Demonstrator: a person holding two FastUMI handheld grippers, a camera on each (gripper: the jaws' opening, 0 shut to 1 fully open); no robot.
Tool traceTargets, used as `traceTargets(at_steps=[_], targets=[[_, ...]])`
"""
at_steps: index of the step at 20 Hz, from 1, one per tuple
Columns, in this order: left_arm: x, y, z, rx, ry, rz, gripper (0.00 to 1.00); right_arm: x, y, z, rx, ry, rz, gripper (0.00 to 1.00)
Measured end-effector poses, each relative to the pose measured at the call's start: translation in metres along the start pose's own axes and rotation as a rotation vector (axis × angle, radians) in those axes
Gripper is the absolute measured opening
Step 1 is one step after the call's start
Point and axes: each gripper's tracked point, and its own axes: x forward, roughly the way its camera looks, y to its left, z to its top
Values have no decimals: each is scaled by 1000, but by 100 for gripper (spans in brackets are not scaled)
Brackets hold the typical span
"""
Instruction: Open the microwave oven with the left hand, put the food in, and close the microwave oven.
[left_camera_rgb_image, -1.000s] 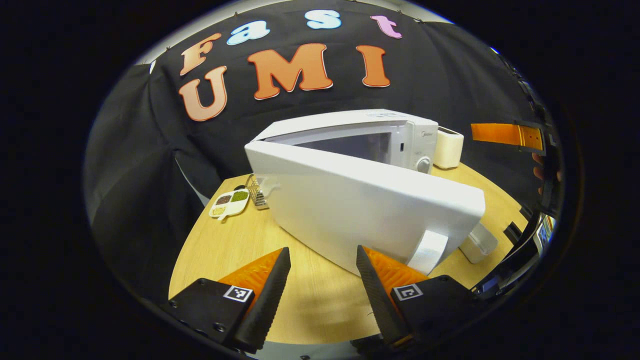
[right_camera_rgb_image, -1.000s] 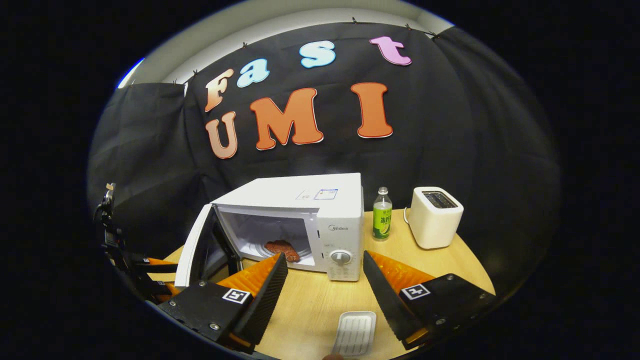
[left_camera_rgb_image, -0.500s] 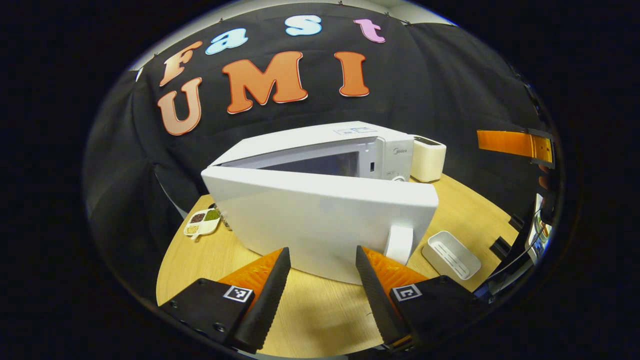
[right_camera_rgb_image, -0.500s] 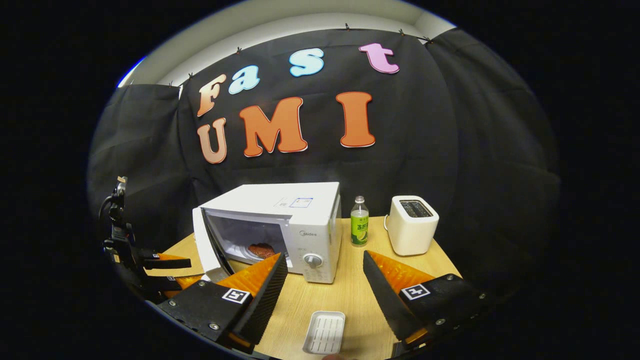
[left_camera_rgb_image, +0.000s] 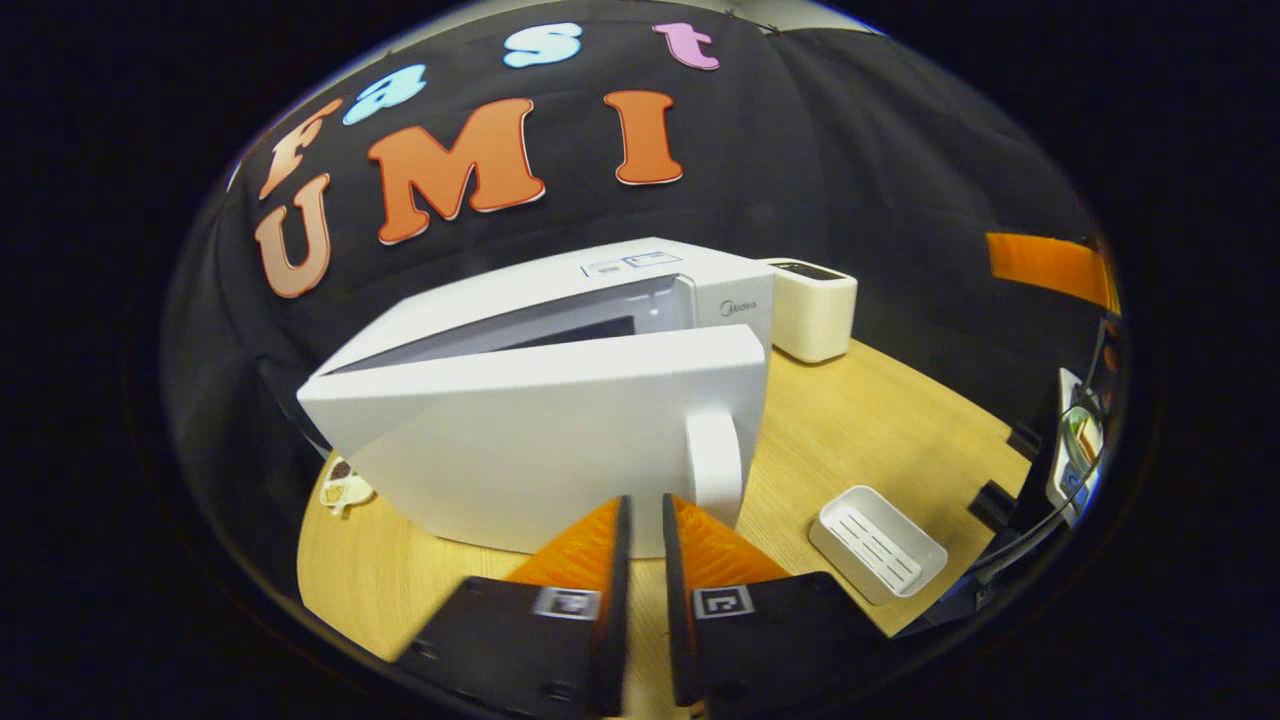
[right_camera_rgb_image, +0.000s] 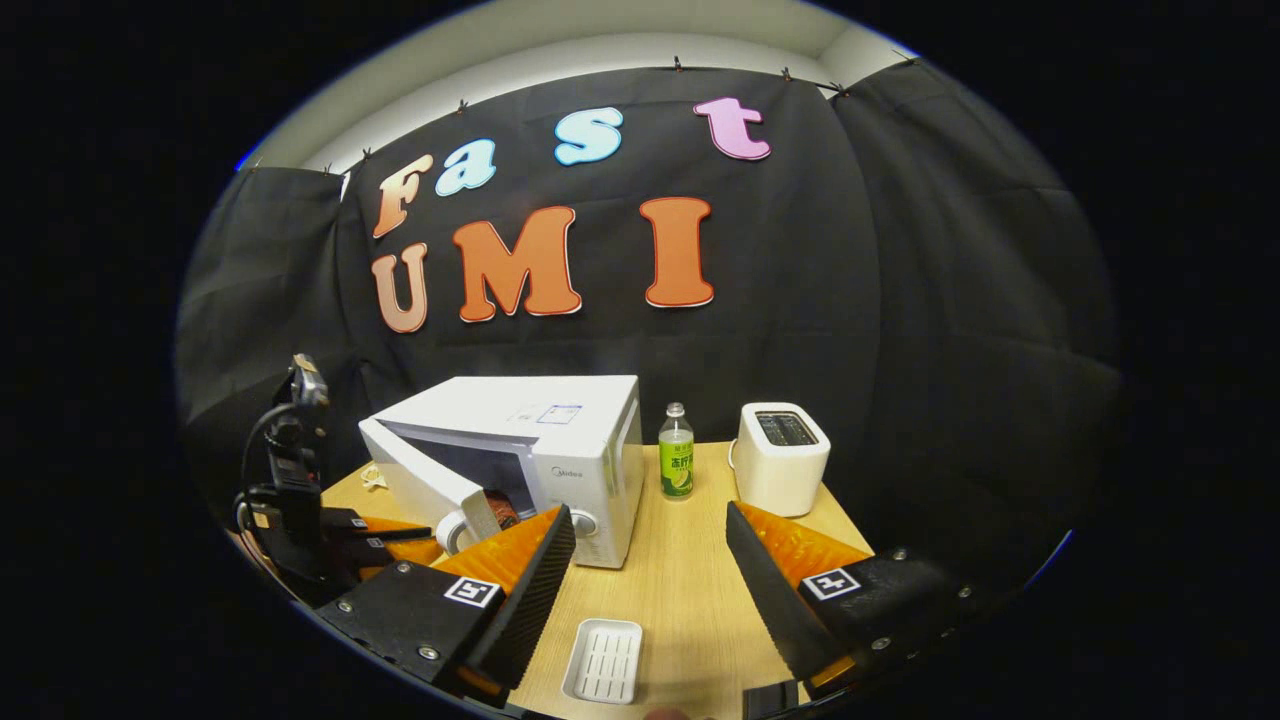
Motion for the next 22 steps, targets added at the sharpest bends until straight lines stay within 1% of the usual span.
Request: traceTargets(at_steps=[1,2,5,7,8,9,11,12,14,16,18,20,22], targets=[[6,-6,1,-2,12,-9,7,-2,-2,1,3,0,-5,94],[17,-5,1,-5,13,-5,6,-2,-5,0,6,1,-9,94],[37,-5,16,-45,3,-10,5,-6,-15,-3,16,5,-20,94],[50,2,22,-49,1,17,6,-4,-19,-5,19,9,-25,94],[55,6,25,-49,-1,35,9,-4,-21,-6,20,12,-28,94],[61,8,28,-49,-2,44,10,-3,-23,-7,23,15,-27,94],[69,14,33,-44,-5,77,10,-3,-25,-9,26,18,-25,94],[72,21,34,-26,-12,119,8,-2,-26,-9,27,18,-24,94],[80,30,44,-13,-39,165,6,-1,-28,-12,32,25,-20,94],[83,25,37,-34,-21,163,5,3,-28,-12,32,29,-18,94],[87,28,31,-18,-10,178,5,8,-29,-12,32,33,-17,94],[89,27,27,-38,-4,183,5,11,-28,-13,34,38,-8,94],[92,26,25,-21,-9,184,5,14,-28,-14,28,40,-4,94]])
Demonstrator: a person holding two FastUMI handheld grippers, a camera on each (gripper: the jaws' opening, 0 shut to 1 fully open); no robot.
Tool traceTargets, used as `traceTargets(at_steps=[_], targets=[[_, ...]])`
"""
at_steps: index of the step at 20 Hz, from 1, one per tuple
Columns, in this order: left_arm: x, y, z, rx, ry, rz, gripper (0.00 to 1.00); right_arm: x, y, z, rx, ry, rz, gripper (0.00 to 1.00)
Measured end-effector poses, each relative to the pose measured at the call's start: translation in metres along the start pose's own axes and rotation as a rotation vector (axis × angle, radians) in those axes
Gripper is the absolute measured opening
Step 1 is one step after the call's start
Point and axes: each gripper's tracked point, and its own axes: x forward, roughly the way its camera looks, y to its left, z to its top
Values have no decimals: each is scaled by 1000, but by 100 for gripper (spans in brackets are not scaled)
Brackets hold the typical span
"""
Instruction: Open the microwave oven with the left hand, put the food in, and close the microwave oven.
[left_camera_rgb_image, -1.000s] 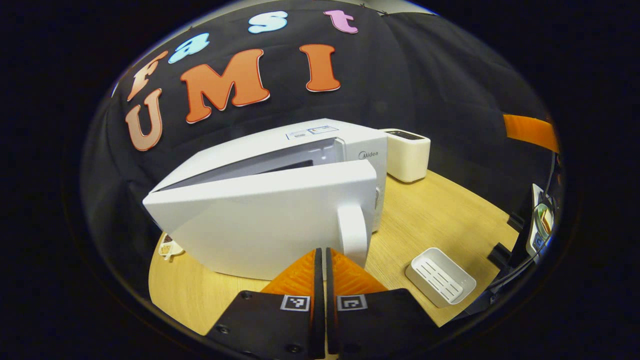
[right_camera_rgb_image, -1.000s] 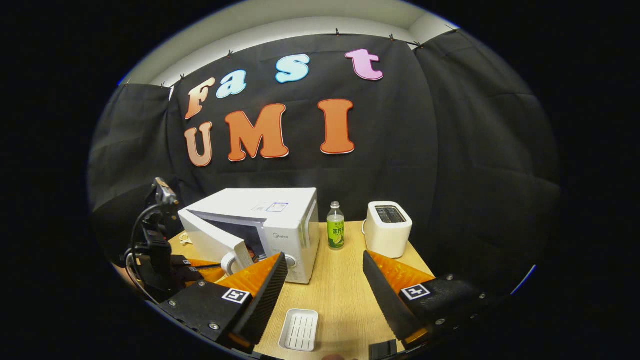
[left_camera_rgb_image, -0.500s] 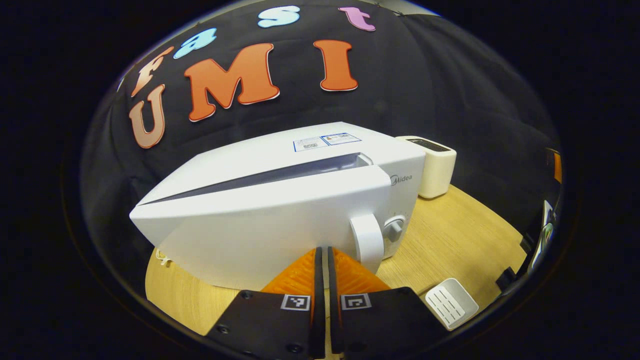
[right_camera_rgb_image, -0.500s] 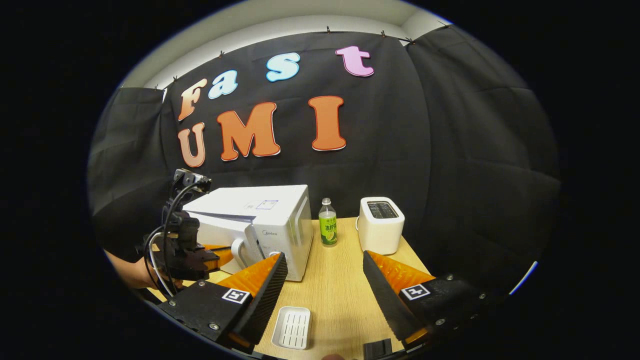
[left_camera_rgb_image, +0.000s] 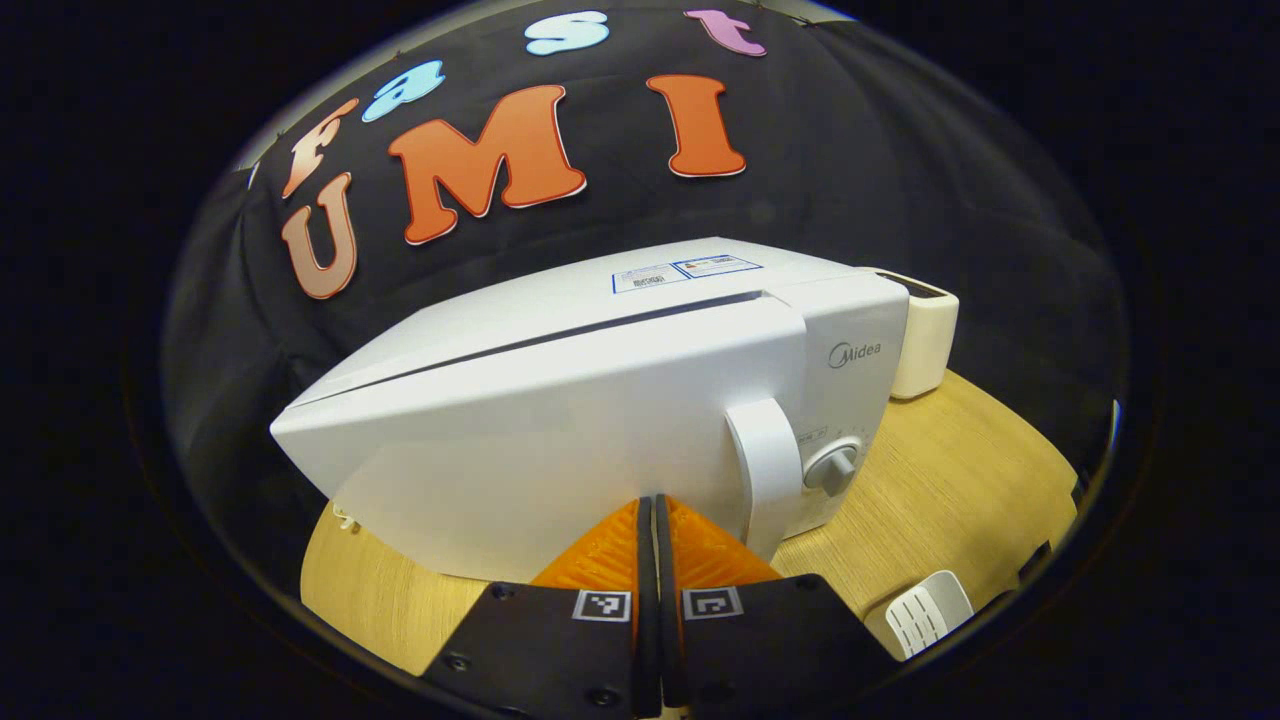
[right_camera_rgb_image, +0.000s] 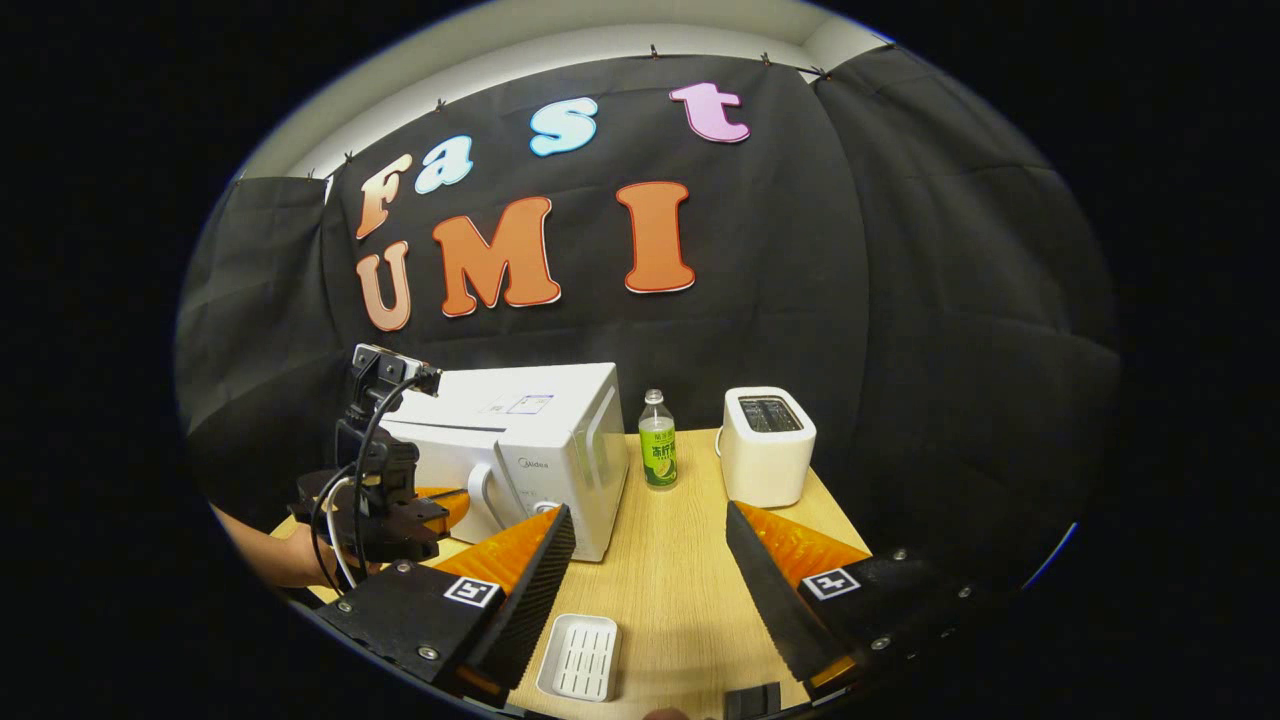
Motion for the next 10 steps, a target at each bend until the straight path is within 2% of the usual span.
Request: traceTargets(at_steps=[2,4,6,10], targets=[[10,2,4,51,-12,10,5,2,2,1,-4,4,12,94],[10,-8,-6,13,20,-8,5,5,4,1,-10,9,18,94],[11,-10,-10,48,24,18,5,5,6,2,-8,12,24,94],[-23,-17,23,54,-69,6,5,4,10,11,-22,-15,47,94]])
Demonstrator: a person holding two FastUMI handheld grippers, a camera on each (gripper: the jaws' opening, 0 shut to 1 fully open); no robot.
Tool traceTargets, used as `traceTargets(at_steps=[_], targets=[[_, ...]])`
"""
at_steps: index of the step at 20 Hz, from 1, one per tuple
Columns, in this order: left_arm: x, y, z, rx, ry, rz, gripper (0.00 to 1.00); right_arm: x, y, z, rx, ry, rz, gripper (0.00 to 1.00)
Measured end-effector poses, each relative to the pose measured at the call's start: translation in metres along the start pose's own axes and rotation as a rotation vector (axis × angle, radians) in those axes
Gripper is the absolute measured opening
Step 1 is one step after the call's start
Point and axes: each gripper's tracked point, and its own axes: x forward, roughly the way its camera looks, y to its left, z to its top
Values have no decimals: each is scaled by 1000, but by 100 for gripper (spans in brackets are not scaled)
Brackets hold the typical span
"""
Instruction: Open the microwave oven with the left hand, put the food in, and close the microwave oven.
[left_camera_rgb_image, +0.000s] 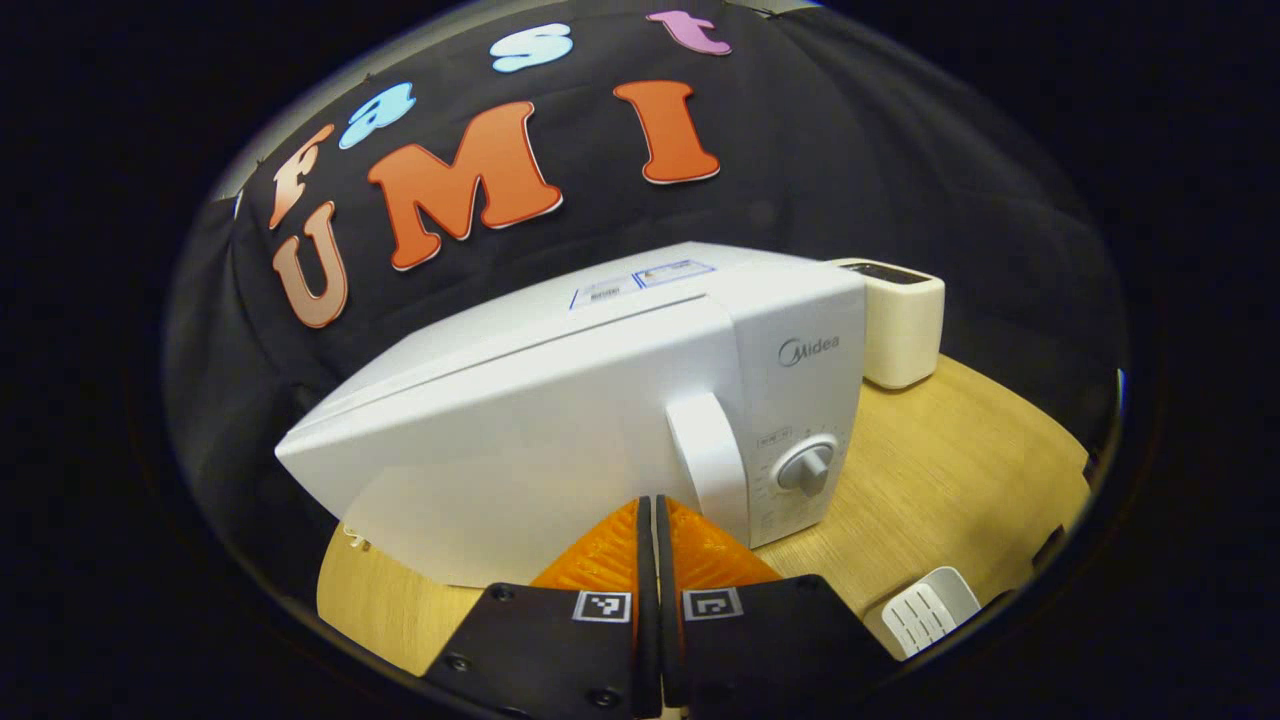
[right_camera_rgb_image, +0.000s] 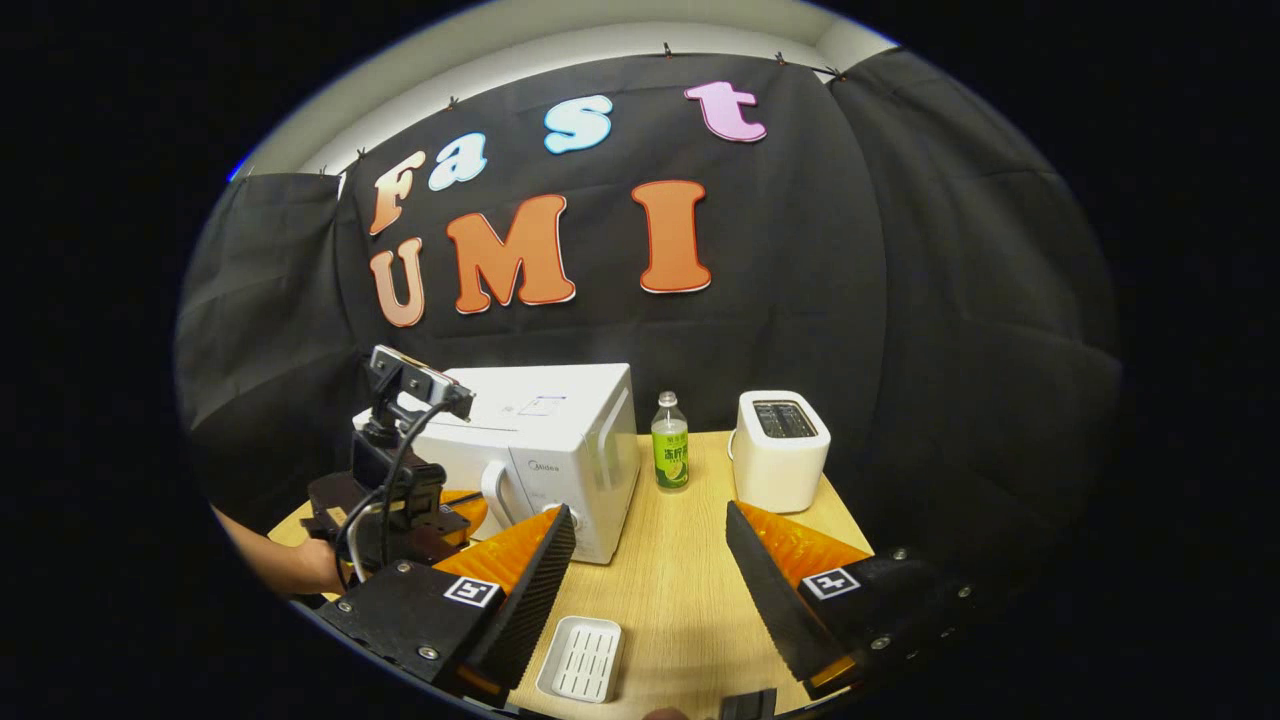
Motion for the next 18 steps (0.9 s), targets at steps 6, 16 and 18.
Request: traceTargets(at_steps=[6,16,18], targets=[[-75,45,67,-50,-159,56,5,4,28,39,-24,-86,54,94],[-179,141,133,-165,-340,189,39,-11,71,93,-96,-190,99,95],[-197,157,145,-181,-374,209,33,-18,80,113,-85,-234,123,95]])
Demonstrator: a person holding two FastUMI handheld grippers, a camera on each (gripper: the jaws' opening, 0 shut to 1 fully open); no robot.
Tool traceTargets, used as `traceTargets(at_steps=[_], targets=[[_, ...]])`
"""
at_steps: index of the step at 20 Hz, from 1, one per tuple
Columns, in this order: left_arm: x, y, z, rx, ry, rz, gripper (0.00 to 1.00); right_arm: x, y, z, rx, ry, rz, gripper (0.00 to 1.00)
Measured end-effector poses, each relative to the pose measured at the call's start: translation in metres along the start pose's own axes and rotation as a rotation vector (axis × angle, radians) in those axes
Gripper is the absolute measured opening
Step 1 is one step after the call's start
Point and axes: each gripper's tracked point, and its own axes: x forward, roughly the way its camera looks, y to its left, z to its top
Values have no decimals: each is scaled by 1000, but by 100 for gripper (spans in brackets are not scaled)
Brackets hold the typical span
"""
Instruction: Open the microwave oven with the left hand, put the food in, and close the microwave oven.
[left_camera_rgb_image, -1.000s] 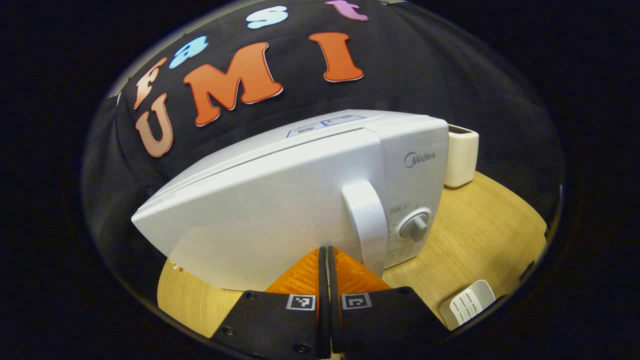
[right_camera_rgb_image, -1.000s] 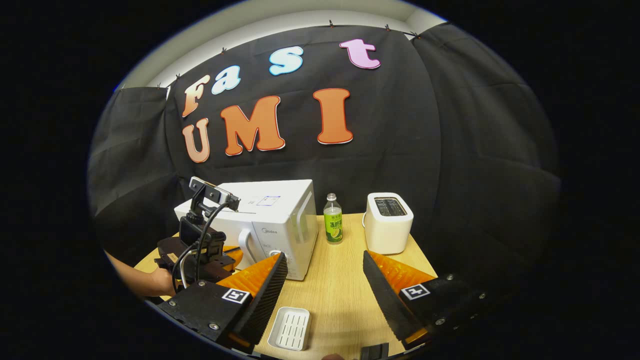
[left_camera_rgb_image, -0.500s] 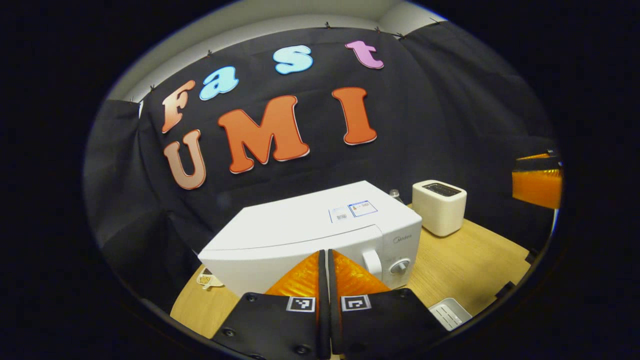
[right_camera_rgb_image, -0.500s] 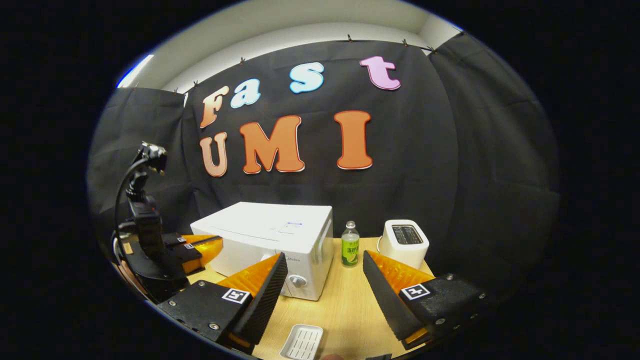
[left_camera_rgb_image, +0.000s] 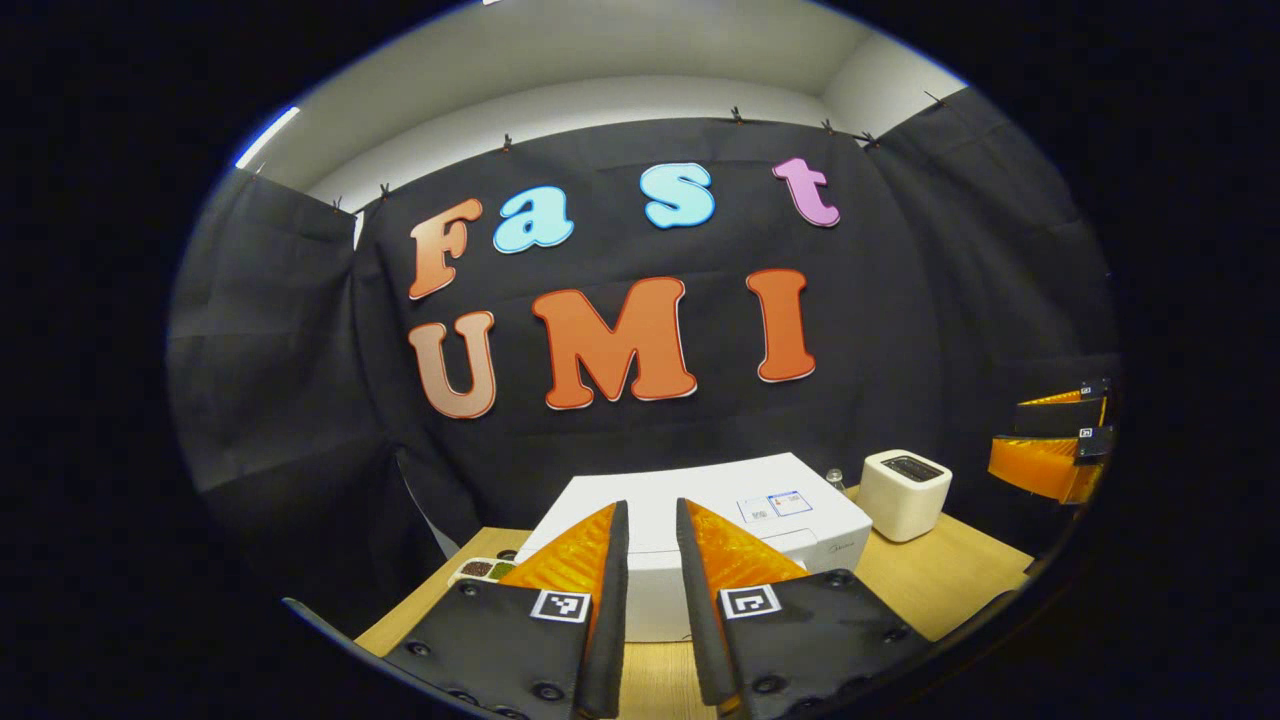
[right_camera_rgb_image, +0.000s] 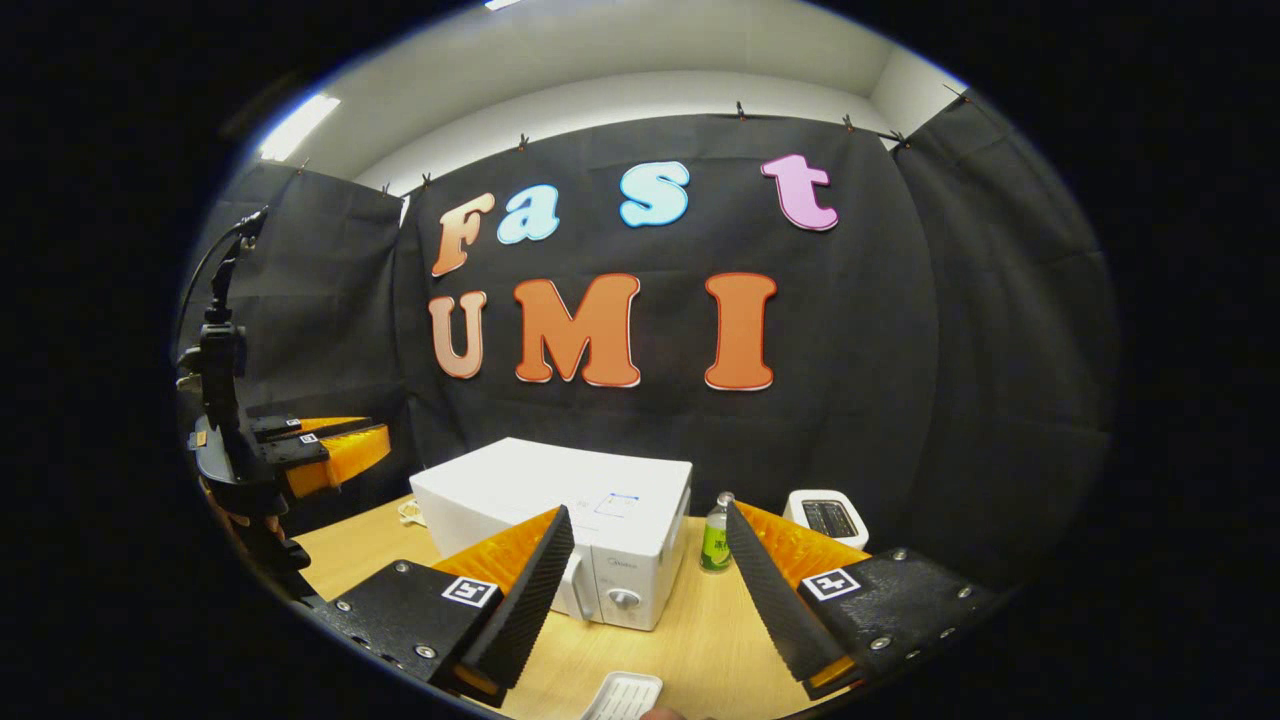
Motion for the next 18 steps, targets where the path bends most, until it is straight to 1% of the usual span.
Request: traceTargets(at_steps=[1,2,3,4,5,7,8,10,14,15,18], targets=[[-4,7,9,-4,-17,4,25,2,4,9,-1,-19,3,95],[-8,10,19,-10,-33,3,38,2,7,17,-6,-31,5,95],[-12,11,26,-17,-42,-13,36,5,11,23,-11,-39,4,95],[-16,11,29,-20,-40,-31,48,6,16,31,-13,-56,11,95],[-20,11,33,-17,-43,-43,65,8,22,38,-14,-67,19,95],[-25,17,46,-9,-68,-51,73,11,28,43,-20,-73,21,94],[-29,18,50,-2,-78,-50,79,11,29,45,-23,-74,18,95],[-35,22,59,15,-98,-48,82,12,33,49,-29,-79,20,95],[-39,31,69,27,-124,-37,82,13,34,52,-34,-94,17,95],[-39,33,69,21,-124,-33,90,13,35,51,-33,-95,16,95],[-40,38,69,4,-122,-26,82,14,33,52,-35,-92,10,95]])
